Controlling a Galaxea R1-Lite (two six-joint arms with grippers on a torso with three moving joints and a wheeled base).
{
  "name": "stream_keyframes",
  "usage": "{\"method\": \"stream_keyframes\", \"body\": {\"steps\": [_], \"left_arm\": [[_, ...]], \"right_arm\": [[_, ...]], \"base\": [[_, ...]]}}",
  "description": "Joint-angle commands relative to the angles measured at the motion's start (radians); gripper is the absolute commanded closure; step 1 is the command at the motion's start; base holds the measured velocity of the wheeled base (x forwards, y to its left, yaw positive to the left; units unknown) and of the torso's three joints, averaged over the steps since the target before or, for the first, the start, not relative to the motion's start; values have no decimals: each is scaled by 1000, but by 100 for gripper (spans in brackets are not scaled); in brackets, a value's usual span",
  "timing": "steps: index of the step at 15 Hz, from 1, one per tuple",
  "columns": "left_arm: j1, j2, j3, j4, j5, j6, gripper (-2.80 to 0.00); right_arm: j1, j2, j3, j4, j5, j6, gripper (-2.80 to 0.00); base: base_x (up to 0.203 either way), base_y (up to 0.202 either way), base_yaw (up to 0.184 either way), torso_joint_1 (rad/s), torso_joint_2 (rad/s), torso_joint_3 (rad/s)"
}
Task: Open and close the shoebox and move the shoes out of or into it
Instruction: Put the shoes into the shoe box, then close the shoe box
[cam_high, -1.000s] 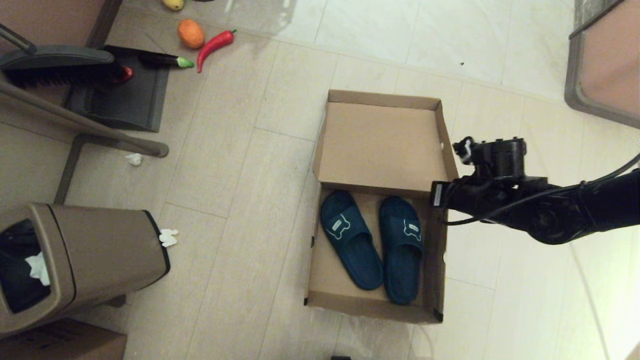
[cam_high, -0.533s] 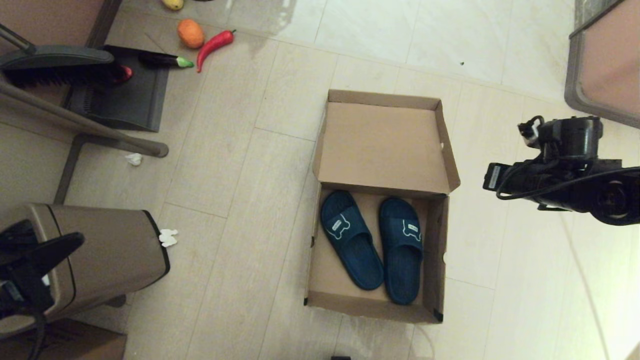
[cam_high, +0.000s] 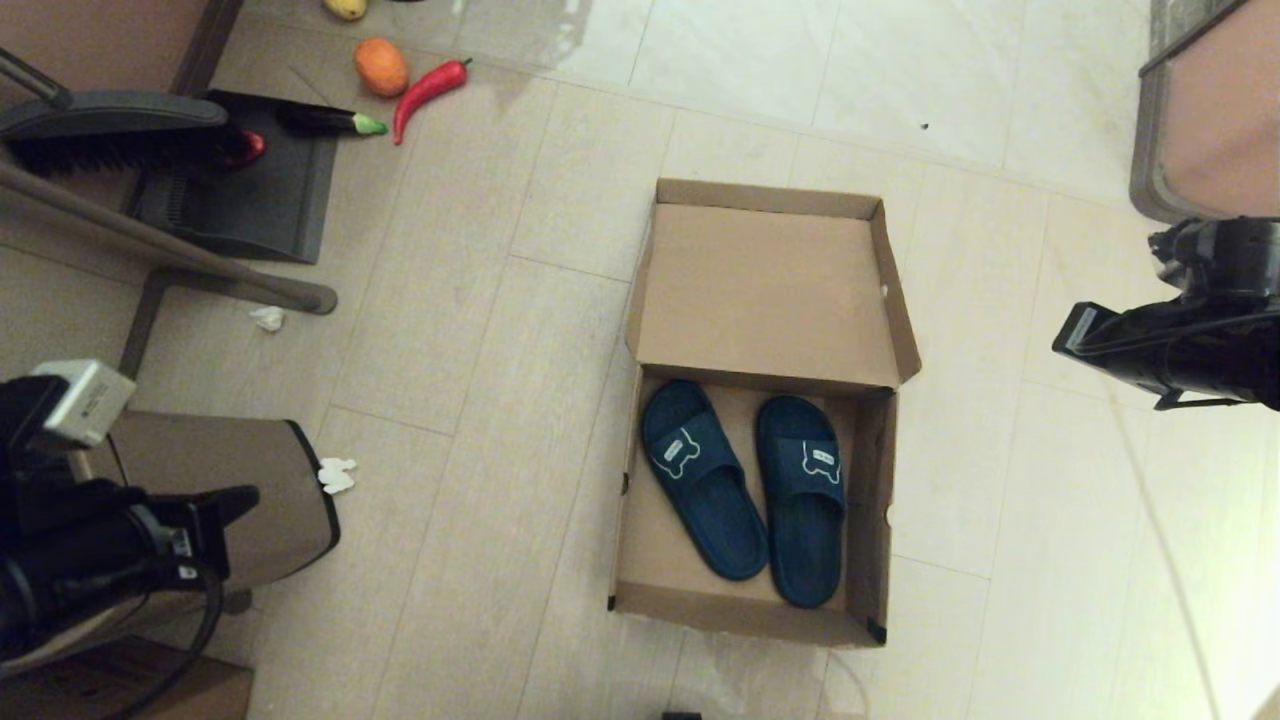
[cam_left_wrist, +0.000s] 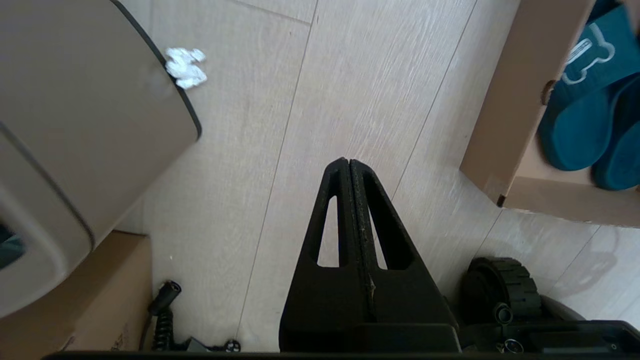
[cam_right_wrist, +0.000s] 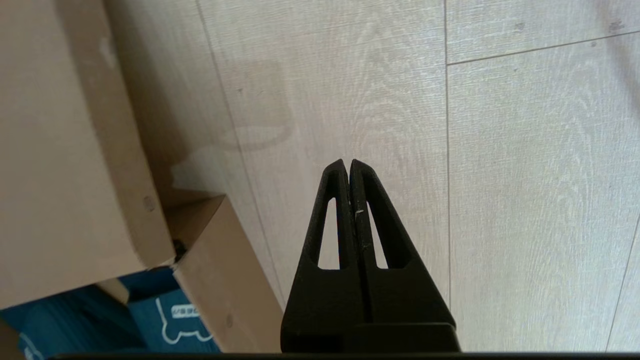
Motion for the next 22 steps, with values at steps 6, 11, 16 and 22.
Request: {"method": "stream_keyframes", "body": {"steps": [6, 11, 16, 22], "left_arm": [[-1, 261, -136, 0, -172, -1, 0], [-1, 378, -261, -72, -253, -1, 0], [2, 407, -221, -96, -274, -1, 0], [-2, 435, -221, -157, -279, 1, 0]], "right_arm": [[-9, 61, -39, 25, -2, -12, 0], [-23, 2, -56, 122, 18, -97, 0], [-96, -52, -33, 130, 43, -175, 0], [-166, -79, 2, 128, 69, -157, 0]], "base": [[0, 0, 0, 0, 0, 0], [0, 0, 0, 0, 0, 0], [0, 0, 0, 0, 0, 0], [0, 0, 0, 0, 0, 0]]}}
